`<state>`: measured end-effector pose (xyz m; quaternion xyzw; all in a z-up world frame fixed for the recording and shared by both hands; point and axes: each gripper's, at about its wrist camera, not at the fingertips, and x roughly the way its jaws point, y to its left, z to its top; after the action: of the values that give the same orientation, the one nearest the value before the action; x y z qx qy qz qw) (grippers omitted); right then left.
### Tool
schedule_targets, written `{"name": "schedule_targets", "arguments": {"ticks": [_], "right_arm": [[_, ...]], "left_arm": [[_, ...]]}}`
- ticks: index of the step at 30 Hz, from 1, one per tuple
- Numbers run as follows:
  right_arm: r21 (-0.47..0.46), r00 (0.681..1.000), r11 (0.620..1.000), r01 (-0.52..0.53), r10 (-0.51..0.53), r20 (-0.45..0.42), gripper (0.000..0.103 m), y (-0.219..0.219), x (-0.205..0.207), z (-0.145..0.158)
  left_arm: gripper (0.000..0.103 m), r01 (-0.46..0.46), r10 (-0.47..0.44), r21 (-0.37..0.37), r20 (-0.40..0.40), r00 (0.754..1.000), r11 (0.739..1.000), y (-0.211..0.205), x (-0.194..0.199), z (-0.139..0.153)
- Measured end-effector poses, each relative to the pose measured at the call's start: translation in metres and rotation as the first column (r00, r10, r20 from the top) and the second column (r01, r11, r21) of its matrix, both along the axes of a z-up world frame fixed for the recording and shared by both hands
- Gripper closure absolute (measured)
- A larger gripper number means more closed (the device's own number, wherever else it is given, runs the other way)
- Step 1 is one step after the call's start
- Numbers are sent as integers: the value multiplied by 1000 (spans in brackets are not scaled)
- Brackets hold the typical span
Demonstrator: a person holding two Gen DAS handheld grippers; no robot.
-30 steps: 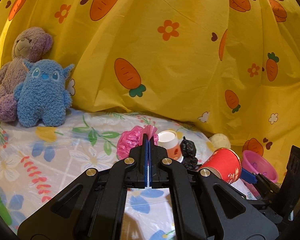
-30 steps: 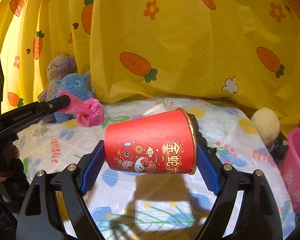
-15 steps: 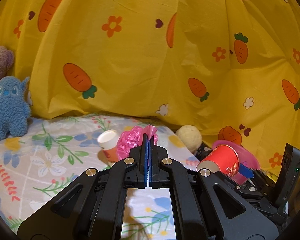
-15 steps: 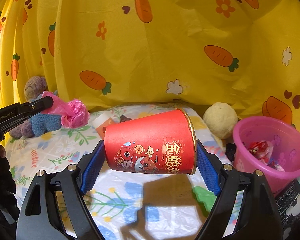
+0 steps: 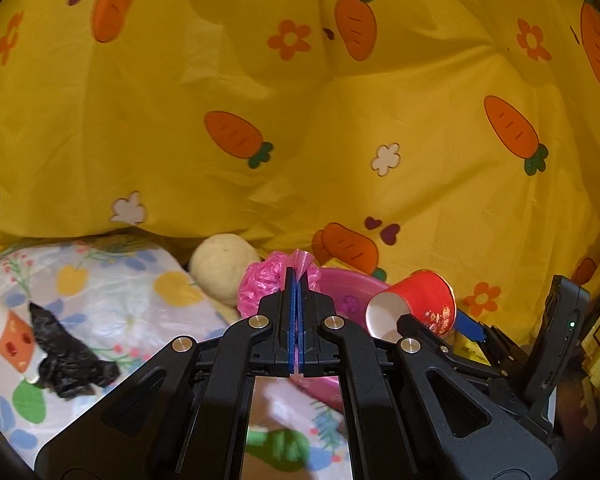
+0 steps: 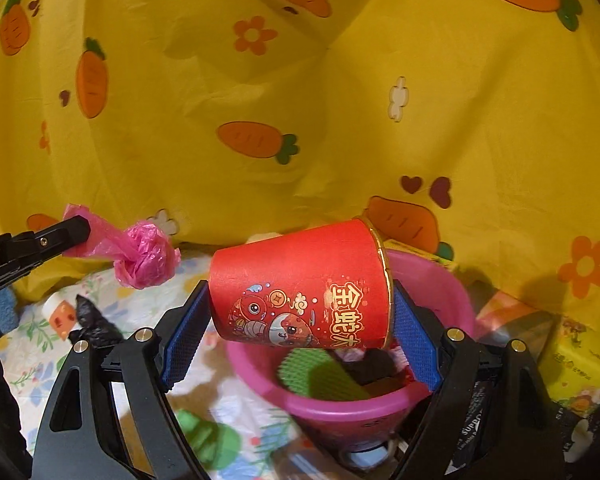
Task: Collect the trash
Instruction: 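Carry the red cup and pink tissue in both tools over the pink bucket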
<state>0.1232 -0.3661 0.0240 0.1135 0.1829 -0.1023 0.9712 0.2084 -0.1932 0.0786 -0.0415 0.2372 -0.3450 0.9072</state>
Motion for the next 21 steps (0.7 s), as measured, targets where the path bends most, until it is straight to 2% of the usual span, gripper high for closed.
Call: {"name": "schedule_targets", "arguments": {"ticks": [5,10,19,21], "right_arm": [[10,996,996,84,-84,-5,20,-39,-2,-5],[19,994,994,106,-106,-16,20,-57,0,-12],[13,994,995,98,-98,-39,20,-62,14,-23],[11,995,996,93,-93,-44,20,-62,16,-25]], "left_arm": [[103,96,-96,6,-56,994,995,-52,18,-19],[103,135,-132,22,-111,985,991,-85,37,-41],[103,145,-137,34,-164,977,989,-98,56,-65],[97,140,-131,43,-167,977,989,-97,59,-68]]}}
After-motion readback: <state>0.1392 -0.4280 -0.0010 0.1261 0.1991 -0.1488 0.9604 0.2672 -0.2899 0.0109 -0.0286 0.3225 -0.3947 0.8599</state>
